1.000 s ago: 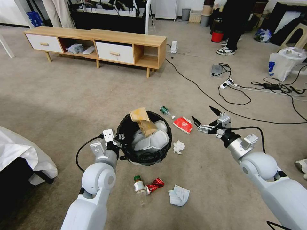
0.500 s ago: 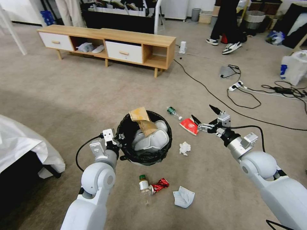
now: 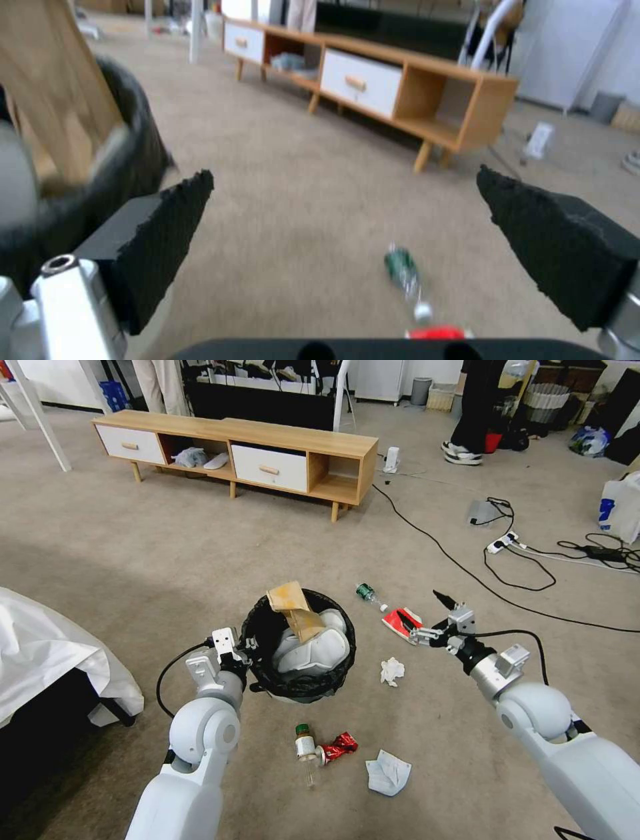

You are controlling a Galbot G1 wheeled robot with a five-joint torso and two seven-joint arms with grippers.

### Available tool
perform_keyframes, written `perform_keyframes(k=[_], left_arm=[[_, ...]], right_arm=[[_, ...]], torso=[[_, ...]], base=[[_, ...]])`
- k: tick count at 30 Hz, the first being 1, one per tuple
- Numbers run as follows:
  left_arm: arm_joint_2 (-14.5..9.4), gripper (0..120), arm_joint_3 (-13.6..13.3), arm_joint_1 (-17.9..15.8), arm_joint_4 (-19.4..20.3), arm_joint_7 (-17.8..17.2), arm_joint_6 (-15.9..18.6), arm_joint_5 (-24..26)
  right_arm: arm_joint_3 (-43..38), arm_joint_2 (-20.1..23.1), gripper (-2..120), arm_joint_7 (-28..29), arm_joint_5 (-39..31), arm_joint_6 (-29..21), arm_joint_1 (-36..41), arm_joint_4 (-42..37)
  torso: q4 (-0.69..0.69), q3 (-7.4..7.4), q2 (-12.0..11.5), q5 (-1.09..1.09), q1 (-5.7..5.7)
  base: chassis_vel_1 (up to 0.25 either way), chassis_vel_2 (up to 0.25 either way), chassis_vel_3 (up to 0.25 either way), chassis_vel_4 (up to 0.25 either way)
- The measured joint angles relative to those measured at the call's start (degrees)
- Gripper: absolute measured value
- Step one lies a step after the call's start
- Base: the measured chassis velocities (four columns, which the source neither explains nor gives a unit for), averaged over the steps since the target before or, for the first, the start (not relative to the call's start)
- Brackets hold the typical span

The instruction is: Pick up the trash bin and place the garbage on the floor into it.

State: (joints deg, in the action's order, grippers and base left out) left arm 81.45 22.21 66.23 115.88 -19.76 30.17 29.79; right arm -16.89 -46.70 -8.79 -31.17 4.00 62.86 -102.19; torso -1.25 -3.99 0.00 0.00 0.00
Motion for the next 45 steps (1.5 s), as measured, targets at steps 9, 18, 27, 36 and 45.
perform_keyframes(k=[9, 18, 27, 36, 45], left_arm=[[-0.2, 4, 0.3, 0.1, 0.5, -0.1, 0.2, 0.1], [-0.3, 4, 0.4, 0.4, 0.8, -0.2, 0.3, 0.1], [-0.3, 4, 0.7, 0.8, 1.0, -0.2, 0.3, 0.0], [-0.2, 4, 1.0, 0.8, 0.7, -0.2, 0.3, -0.1], [0.0, 4, 1.0, 0.3, -0.2, 0.0, 0.2, -0.1]], right_arm=[[3.5, 0.8, 100, 3.4, 0.3, -3.5, 2.4, 3.0], [3.1, 2.4, 100, 4.4, -0.5, -15.6, 6.9, -0.6], [-0.7, 1.7, 100, 10.4, -5.1, -46.9, 7.1, -7.5], [0.5, 1.3, 100, 8.1, -2.3, -47.1, 7.0, -6.5], [4.4, 0.9, 100, 6.1, -0.7, -43.1, 7.0, -4.2]], torso=[[0.00, 0.00, 0.0, 0.00, 0.00], [0.00, 0.00, 0.0, -0.01, 0.00], [0.00, 0.00, 0.0, 0.00, 0.00], [0.00, 0.00, 0.0, 0.00, 0.00], [0.00, 0.00, 0.0, 0.00, 0.00]], base=[[0.000, 0.000, 0.000, 0.000], [0.000, 0.000, 0.000, 0.000], [0.000, 0.000, 0.000, 0.000], [0.000, 0.000, 0.000, 0.000], [0.000, 0.000, 0.000, 0.000]])
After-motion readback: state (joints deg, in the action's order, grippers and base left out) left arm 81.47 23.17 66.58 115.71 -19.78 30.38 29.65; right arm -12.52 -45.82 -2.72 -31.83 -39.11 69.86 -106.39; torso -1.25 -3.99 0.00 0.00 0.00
